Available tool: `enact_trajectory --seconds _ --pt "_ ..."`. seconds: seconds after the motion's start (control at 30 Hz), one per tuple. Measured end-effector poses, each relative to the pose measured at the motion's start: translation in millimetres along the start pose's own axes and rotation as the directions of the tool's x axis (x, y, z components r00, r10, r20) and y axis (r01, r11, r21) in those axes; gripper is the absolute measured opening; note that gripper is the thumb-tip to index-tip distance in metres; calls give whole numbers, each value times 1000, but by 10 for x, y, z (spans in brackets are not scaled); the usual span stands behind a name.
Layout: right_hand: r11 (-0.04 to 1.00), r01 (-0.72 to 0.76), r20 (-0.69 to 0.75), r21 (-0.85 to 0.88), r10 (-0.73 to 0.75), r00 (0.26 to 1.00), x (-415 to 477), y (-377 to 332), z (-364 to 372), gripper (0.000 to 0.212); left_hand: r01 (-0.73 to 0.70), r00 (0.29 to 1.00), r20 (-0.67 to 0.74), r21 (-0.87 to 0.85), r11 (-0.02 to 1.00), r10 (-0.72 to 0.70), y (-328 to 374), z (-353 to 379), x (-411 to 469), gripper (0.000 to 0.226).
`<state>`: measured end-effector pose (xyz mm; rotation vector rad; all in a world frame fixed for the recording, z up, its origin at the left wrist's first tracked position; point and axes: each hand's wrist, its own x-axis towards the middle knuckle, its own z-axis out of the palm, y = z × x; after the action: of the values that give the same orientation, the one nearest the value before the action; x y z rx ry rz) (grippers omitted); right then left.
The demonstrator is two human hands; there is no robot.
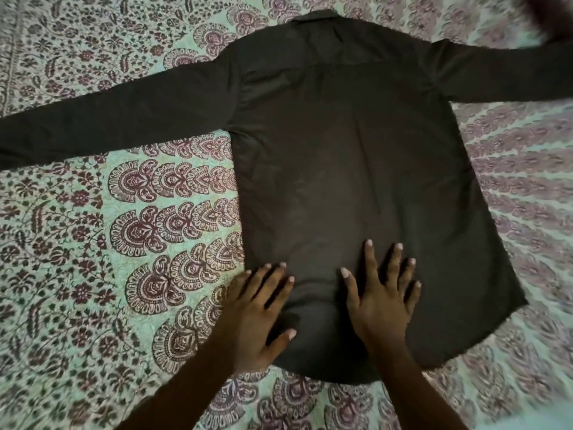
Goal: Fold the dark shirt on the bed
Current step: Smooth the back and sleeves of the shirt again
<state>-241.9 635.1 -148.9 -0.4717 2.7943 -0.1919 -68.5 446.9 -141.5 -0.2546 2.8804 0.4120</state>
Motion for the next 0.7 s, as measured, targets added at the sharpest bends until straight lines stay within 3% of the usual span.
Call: enact_trajectory --seconds 0.07,0.13,0.2,0.27,0.37,0.47,0.57,0.63,0.7 --pt "998 63 -62 18 -61 996 114 -55 -48 74 36 995 -90 -6 999 -37 1 -76 261 71" --pt "966 259 -117 -25 -260 959 430 -167 -89 68 98 986 -131 -29 995 -101 1 -164 638 74" --pt "883 467 -88 -43 -469 879 864 -329 -109 64 120 987 -105 -27 992 -122 62 -151 905 84" --pt "831 553 -31 -54 -555 831 1292 -404 -102 60 80 995 -59 33 996 -78 228 -10 948 92" --pt "890 446 10 -90 -447 894 1643 -129 -172 60 20 1000 -2 37 999 -20 576 178 605 97" --pt "984 177 -79 -6 -177 981 1601 451 -349 65 -110 992 65 -9 994 110 940 333 135 95" --pt "996 -59 -73 61 64 995 1416 806 -417 71 -134 991 15 -62 989 135 1080 372 62 79" --pt "1000 -10 -144 2 11 990 1275 815 -388 74 -14 998 -64 -74 997 9 1074 293 363 69" --pt "954 288 -144 -87 -299 943 1165 717 -303 71 133 984 -109 -101 986 -144 1036 181 766 72"
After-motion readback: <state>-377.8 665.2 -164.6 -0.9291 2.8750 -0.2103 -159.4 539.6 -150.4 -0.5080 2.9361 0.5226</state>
